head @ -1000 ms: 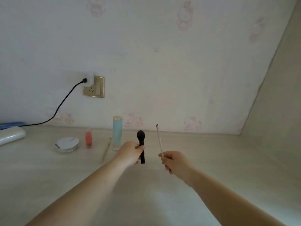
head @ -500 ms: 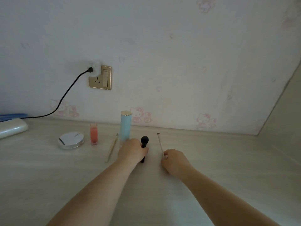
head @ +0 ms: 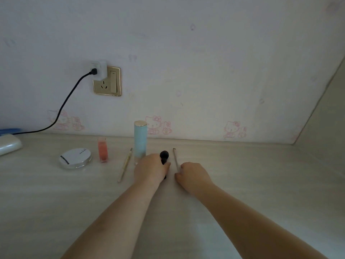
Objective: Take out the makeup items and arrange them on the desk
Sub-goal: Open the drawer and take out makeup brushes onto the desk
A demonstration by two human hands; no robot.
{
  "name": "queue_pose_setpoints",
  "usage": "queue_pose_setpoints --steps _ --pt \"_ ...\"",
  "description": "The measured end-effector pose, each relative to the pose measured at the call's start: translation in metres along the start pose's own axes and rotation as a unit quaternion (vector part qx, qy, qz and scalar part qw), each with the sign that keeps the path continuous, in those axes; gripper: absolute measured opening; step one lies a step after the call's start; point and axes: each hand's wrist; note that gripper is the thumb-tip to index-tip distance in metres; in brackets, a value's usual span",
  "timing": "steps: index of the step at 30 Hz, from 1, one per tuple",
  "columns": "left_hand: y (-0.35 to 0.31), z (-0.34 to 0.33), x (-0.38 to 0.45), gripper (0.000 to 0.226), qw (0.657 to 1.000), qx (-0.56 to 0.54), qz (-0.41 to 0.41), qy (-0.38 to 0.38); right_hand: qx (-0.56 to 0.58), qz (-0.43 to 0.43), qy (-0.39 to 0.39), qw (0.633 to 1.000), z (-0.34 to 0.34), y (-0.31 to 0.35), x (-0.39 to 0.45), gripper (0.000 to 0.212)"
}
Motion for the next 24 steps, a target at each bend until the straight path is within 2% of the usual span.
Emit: queue_pose_setpoints --steps 5,9,12,16,18,20,24 --pt "0.0 0.001 -0.005 0.044 1.0 -0.013 -0.01 -0.003 0.062 0.016 -0.022 0.998 0.0 -0.006 -0.01 0.043" --pt "-0.001 0.004 -0.023 0.043 0.996 -0.09 -0.025 -0.015 0.206 0.065 -0.053 0.975 -0.003 -0.017 -0.03 0.044" --pt "0.0 0.006 -0.046 0.057 0.982 -0.187 -0.032 0.003 0.23 0.111 -0.074 0.964 -0.009 -0.029 -0.053 0.044" --pt "-0.017 0.004 -0.107 0.054 0.959 -0.251 -0.136 -0.001 0.229 0.176 -0.074 0.955 -0.008 -0.068 -0.117 0.044" --pt "-0.031 -0.003 -0.149 0.052 0.947 -0.241 -0.211 0.035 0.181 0.194 -0.066 0.962 -0.001 -0.1 -0.161 0.044" --pt "-0.047 -0.011 -0.195 0.051 0.929 -0.198 -0.292 0.108 0.133 0.192 -0.063 0.97 0.007 -0.131 -0.207 0.045" --pt "-0.088 -0.035 -0.28 0.054 0.872 -0.089 -0.405 0.259 0.064 0.156 -0.031 0.985 0.012 -0.188 -0.295 0.045"
Point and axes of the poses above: each hand's wrist, its own x-axis towards the middle knuckle, its own z-axis out of the back of the hand, y = z × x, and after that the axes turned 14 degrees about y, right-handed
